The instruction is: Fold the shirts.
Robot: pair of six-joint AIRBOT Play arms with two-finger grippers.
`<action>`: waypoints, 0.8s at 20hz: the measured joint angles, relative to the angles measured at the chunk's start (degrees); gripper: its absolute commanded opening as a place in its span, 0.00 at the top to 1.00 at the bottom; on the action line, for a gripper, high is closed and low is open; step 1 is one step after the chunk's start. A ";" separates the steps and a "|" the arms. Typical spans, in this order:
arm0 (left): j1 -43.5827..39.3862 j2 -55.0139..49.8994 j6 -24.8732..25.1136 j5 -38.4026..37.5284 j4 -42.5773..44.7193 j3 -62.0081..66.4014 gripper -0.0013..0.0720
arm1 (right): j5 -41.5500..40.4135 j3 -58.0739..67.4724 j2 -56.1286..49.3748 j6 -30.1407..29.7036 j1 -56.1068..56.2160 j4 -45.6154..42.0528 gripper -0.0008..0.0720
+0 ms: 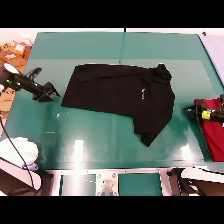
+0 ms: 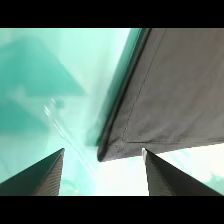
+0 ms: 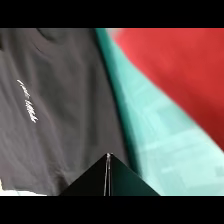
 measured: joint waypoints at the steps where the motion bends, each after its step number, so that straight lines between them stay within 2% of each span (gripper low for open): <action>1: -0.50 0.02 0.37 0.66 -1.29 -1.60 0.26 | -0.50 -1.27 0.37 0.00 -0.20 -0.28 0.96; 3: -2.25 0.04 1.22 1.92 -3.85 -4.28 0.26 | -1.03 -2.82 0.79 -0.02 -0.35 -0.72 0.96; 4: -2.97 0.11 1.46 2.56 -3.96 -4.94 0.34 | -1.31 -3.28 0.92 -0.02 -0.39 -0.87 0.96; 5: -3.48 0.02 1.66 3.30 -4.15 -5.57 0.34 | -1.40 -3.65 1.01 -0.04 -0.46 -1.03 0.94; 6: -3.96 -0.07 1.81 3.69 -4.66 -6.05 0.34 | -1.49 -3.89 1.05 -0.04 -0.48 -1.07 0.84; 8: -4.55 -0.26 2.10 4.48 -4.55 -6.71 0.87 | -1.49 -4.31 1.16 -0.07 -0.55 -1.25 0.67; 9: -4.68 -0.39 2.47 4.74 -4.00 -6.93 0.92 | -1.57 -4.50 1.16 -0.09 -0.57 -1.31 0.59; 10: -4.87 -0.39 2.73 4.74 -4.04 -7.04 0.95 | -1.55 -4.81 1.18 -0.09 -0.57 -1.38 0.52; 11: -4.96 -0.39 2.99 4.66 -4.15 -7.08 0.95 | -1.60 -5.27 1.18 -0.09 -0.57 -1.42 0.49; 16: -5.11 -0.50 3.56 4.35 -4.02 -6.38 0.95 | -2.69 -7.82 -0.09 -0.11 2.03 -0.70 0.49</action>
